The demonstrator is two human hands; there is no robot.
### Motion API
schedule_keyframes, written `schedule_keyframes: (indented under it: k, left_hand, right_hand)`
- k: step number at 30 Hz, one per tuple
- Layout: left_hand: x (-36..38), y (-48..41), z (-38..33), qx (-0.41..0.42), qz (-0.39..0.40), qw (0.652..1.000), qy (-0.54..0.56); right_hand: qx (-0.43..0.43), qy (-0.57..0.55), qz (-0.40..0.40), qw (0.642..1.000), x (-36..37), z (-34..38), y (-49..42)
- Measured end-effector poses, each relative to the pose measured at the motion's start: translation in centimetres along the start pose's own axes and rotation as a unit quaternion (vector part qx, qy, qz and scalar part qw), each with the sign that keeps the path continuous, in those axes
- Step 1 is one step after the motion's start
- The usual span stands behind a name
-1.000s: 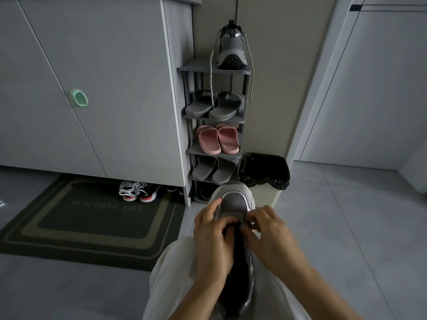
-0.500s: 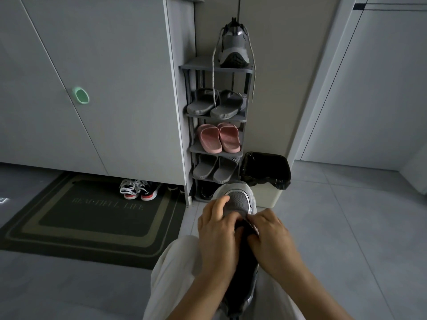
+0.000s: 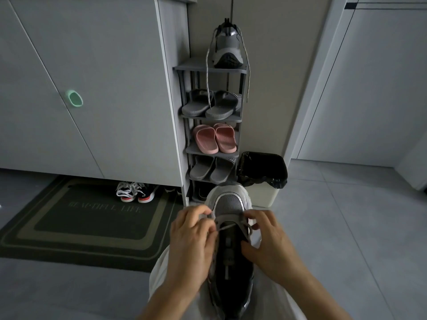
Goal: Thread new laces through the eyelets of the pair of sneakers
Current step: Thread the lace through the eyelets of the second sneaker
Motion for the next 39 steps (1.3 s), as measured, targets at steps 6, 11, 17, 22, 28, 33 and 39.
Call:
schedule_keyframes:
  k: [6,11,17,22,28,33,39]
  left_hand:
    - [-1.3,-0.7,-0.9,0.037,0.014,0.999,-0.005]
    - [1.5,0.7,1.0,-0.154,0.109,0.954,0.234]
    - [3.2,1.7,1.8,-0.209,0.098,0.951,0.209]
    - [3.7,1.4,1.9,-0.198,0.105,0.962,0.157]
    - [3.0,0.9,2.4,-0.214,0.051,0.935,0.279]
    - [2.9,0.8,2.3,-0.201,0.043,0.938,0.28]
    - [2.8,0.4,2.7,-0.207,0.048,0.942,0.261]
  right_hand:
    - [-0.185,0.073,-0.119,0.973,0.0,4.3,0.0]
    - [-0.134,-0.088,-0.124,0.979,-0.6,2.2,-0.5]
    - [-0.026,-0.325,-0.107,0.939,-0.4,1.7,-1.2]
    - [-0.139,-0.224,-0.101,0.959,-2.1,6.6,-1.3]
    - [-0.091,0.145,-0.067,0.983,1.6,3.5,0.3]
    - [-0.04,0.268,-0.073,0.96,2.5,4.0,-1.0]
    - [-0.033,0.258,-0.101,0.96,2.5,4.0,-1.8]
Point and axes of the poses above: each hand's wrist, its own y-axis away from the middle knuckle, its own x-axis out of the palm, z = x × y, the point moved 7 cm from there along -y, towards the middle knuckle, and after that the axes turned 7 degrees about z, right-handed, at the moved point
